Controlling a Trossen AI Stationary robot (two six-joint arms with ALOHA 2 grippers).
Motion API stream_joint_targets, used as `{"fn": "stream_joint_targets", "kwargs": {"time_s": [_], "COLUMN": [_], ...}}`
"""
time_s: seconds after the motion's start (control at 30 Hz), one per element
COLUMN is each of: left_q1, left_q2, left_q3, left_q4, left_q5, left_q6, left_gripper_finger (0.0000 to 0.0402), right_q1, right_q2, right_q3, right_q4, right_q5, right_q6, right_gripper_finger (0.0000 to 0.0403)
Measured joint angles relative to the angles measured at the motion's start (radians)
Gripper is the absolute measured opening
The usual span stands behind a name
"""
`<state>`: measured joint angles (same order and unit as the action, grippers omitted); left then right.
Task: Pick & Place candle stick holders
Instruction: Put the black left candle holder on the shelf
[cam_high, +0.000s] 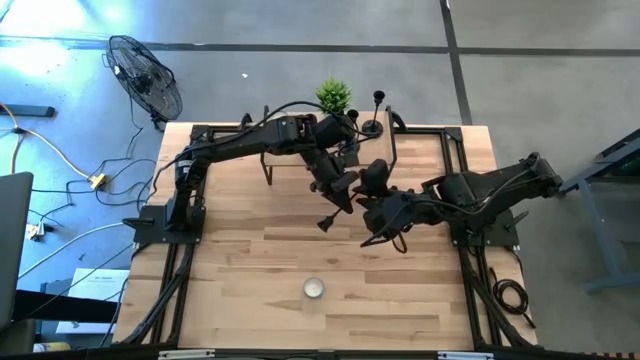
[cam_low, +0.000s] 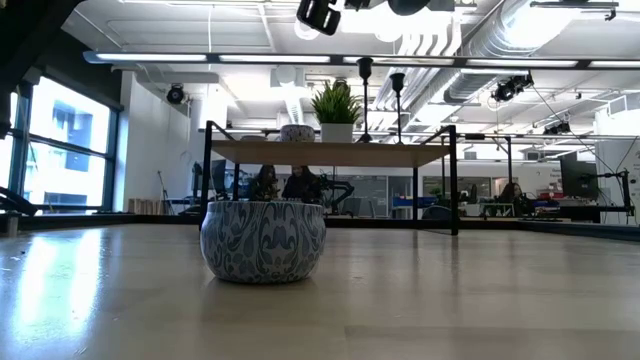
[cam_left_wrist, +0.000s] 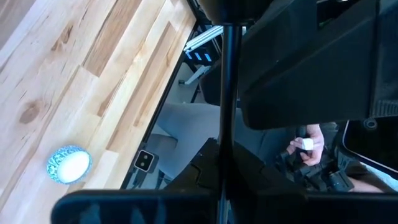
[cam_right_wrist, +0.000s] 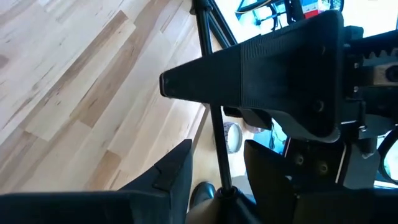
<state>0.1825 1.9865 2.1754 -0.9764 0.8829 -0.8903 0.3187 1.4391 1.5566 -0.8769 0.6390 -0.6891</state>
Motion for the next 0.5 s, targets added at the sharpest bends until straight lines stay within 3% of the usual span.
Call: {"fn": "stream_joint_targets", "kwargs": {"time_s": [0.5], "left_q1": [0.01], "left_q2": [-0.001], "left_q3": [0.0], "left_q4": [-0.03], "left_q5": [-0.006], "left_q6": [0.033], "left_gripper_finger": [0.0005], "right_q1": [-0.022], "right_q2": [0.006], "right_q3": [0.0], "right_q4": [0.023], "right_q5": [-0.041], "right_q6": [-0.003], "right_gripper_finger": [0.0139]}}
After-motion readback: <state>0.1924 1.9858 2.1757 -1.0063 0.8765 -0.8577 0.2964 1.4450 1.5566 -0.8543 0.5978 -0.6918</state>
